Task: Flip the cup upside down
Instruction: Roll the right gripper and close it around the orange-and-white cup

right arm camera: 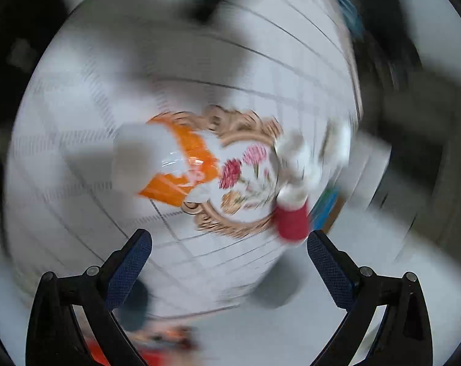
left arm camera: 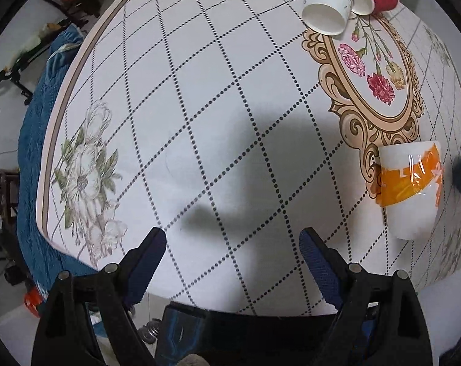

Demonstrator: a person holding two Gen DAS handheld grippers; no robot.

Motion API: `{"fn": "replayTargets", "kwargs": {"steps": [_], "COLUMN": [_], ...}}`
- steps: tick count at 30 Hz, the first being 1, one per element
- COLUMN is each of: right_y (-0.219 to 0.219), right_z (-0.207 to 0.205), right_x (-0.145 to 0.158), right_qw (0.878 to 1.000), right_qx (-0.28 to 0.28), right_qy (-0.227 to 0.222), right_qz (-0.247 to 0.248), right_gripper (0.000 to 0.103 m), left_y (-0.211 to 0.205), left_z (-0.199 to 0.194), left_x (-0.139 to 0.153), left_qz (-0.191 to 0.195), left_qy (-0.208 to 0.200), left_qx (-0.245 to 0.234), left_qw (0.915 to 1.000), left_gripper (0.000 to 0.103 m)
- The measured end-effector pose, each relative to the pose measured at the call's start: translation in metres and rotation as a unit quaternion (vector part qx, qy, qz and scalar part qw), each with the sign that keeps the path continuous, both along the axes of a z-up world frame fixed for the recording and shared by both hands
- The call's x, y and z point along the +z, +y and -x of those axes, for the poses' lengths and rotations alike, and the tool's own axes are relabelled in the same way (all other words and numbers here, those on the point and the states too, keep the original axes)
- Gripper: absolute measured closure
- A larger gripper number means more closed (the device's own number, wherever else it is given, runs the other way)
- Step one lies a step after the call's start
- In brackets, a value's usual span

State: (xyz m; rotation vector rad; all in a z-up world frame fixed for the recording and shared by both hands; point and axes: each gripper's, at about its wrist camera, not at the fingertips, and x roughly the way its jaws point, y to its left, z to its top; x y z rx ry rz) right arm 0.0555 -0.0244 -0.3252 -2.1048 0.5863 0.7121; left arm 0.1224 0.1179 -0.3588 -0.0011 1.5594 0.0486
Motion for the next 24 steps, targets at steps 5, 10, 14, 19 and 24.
{"fn": "replayTargets", "kwargs": {"steps": [5, 10, 14, 19, 24], "right_y": [-0.024, -0.033, -0.042, -0.046, -0.052], "right_z": [0.019, 0.018, 0.011, -0.004, -0.016], "right_x": [-0.029, -0.043, -0.059, -0.075, -0.092], "right_qw": [0.972, 0.933, 0.899, 0.869, 0.851], "right_qx": [0.198, 0.314, 0.388, 0.441, 0.469], "right_qy": [0.004, 0.016, 0.028, 0.048, 0.063], "right_qz": [0.124, 0.175, 0.201, 0.219, 0.228], "right_gripper": [0.0, 0.0, 0.0, 0.004, 0.023], "left_y": [-0.003, -0.007, -0.003, 0.013, 0.036], "left_z": [-0.002, -0.003, -0.005, -0.006, -0.004], "left_x": [-0.01, -0.018, -0.023, -0.032, -0.036], "left_qz": [-0.015, -0.029, -0.029, -0.029, -0.028], "left_qy": [0.004, 0.012, 0.022, 0.036, 0.042], "left_qx": [-0.018, -0.024, -0.011, 0.019, 0.053], "left_qw": [0.9997, 0.9992, 0.9993, 0.9987, 0.9973], "left_gripper": [0.013, 0.013, 0.013, 0.013, 0.014]}}
